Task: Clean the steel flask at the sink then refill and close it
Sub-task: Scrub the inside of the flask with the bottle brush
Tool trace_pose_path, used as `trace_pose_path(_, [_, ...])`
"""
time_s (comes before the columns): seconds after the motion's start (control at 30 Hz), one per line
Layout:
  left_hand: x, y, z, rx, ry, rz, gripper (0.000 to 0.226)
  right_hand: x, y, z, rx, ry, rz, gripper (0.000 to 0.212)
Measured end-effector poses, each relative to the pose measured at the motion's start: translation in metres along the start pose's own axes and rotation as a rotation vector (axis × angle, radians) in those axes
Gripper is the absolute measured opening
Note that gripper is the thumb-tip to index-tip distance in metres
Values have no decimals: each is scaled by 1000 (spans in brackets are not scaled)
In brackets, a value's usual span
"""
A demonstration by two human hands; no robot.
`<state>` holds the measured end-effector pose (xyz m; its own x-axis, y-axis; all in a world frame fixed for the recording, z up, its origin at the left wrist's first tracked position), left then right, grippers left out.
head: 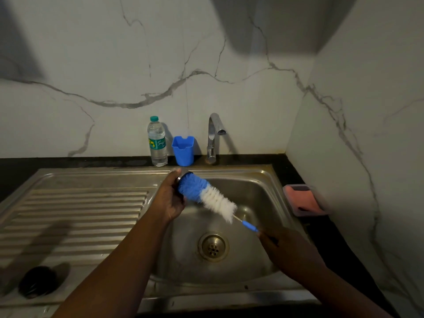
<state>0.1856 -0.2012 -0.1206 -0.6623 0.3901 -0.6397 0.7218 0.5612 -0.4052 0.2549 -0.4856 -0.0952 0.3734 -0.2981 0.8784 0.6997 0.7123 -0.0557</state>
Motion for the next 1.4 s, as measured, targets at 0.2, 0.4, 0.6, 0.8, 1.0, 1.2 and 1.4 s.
trace_pose_path(0.2, [-1, -2, -1, 26, 109, 13, 74, -5, -9, -11, 101, -317, -180, 37])
trace_pose_path(0.4, [4, -7, -2, -40, 16, -28, 44, -2, -10, -6, 24, 1, -35, 26])
trace_pose_path(0.6, [3, -12, -6, 21, 118, -82, 67, -6, -15, -10, 140, -290, -144, 35])
trace_pose_path(0.8, [14, -12, -6, -10, -10, -63, 44, -1, -10, -8, 13, 82, 12, 23])
trace_pose_path(1.0, [10, -16, -10, 105, 208, -102, 62, -4, -15, -8, 181, -288, -177, 37])
trace_pose_path(1.2, [29, -24, -10, -16, 56, -122, 41, -7, 0, 1, -303, 620, 292, 18])
trace_pose_path(1.4, [36, -33, -26, -180, -51, 5, 22, 2, 12, -14, -582, 1121, 736, 36])
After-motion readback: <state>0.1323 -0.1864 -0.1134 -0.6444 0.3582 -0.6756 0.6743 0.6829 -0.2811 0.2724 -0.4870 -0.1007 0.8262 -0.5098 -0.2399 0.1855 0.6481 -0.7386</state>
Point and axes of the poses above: each hand's wrist, its own y-axis towards the middle knuckle, its own x-axis out of the back of the hand, z = x × y, the point moved 2 cm from there along y, towards the middle knuckle, and after that the axes turned 1 degree about y, right-handed, at the moved point
